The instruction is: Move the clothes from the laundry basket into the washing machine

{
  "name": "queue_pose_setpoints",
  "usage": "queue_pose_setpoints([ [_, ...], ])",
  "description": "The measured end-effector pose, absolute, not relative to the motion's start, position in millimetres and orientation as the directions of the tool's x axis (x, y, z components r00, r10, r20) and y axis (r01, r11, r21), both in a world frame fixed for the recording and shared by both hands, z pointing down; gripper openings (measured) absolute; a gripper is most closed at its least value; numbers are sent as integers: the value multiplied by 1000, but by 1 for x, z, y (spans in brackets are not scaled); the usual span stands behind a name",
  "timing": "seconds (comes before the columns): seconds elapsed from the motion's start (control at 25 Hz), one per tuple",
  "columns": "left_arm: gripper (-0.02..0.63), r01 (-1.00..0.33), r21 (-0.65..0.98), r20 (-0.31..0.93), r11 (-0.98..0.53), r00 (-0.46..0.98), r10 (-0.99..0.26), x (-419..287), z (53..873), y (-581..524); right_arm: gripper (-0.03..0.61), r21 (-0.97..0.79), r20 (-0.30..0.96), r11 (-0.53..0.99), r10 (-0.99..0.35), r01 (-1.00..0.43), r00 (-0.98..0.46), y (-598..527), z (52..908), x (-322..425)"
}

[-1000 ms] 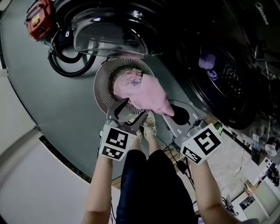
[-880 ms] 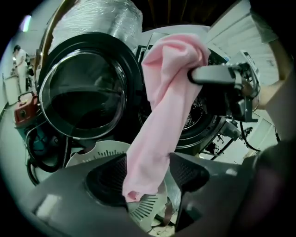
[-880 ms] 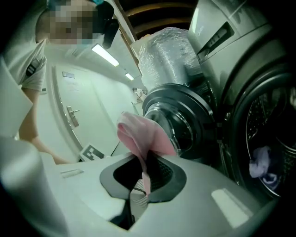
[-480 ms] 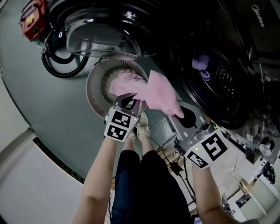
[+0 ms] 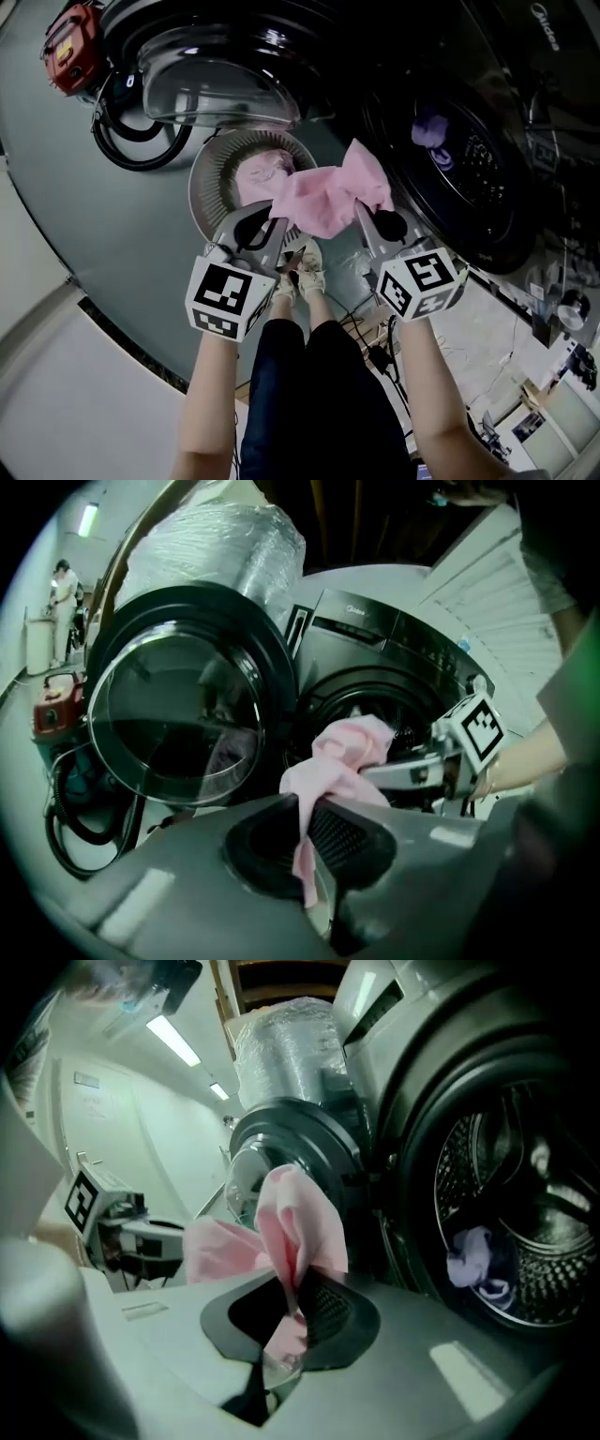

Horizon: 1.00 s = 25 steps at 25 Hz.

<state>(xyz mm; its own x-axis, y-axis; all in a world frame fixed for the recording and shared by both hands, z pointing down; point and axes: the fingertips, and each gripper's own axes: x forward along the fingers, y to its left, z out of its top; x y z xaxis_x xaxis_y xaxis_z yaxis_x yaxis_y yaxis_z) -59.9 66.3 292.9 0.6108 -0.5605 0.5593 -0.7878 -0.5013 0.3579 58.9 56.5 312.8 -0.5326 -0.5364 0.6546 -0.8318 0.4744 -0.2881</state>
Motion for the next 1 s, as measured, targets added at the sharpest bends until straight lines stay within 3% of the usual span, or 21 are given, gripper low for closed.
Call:
queue_pose_setpoints([
  [0.08, 12, -779, 364, 533, -511, 624, -571, -58, 274, 65, 75, -331, 682, 460, -487, -824, -546, 62, 330, 50],
  [0.16, 12, -780, 358, 518, -513, 623, -586, -58, 258, 63, 168, -374, 695, 457, -438, -807, -570, 69, 338, 42],
  [0.28, 12, -798, 329, 512, -506, 600, -614, -61, 238, 56, 230, -446, 683, 443, -394, -778, -615, 77, 341, 40],
  [0.4, 12, -790, 321, 496, -523, 611, -617, -58, 225, 52, 369, -488, 674, 417, -377, -766, -635, 83, 337, 52],
  [0.68, 12, -712, 351, 440, -609, 699, -563, -31, 205, 49, 504, -419, 598, 665, -310, -618, -739, 88, 289, 26],
  [0.88, 11, -648, 390, 412, -654, 758, -506, -3, 201, 54, 529, -329, 594, 727, -337, -603, -731, 81, 287, -2],
  [0.92, 11, -632, 397, 406, -666, 772, -490, 3, 200, 55, 508, -306, 581, 719, -378, -624, -720, 76, 286, -5],
  [1.0, 11, -604, 399, 404, -690, 791, -459, 13, 200, 59, 400, -255, 549, 686, -477, -682, -686, 63, 285, -3],
])
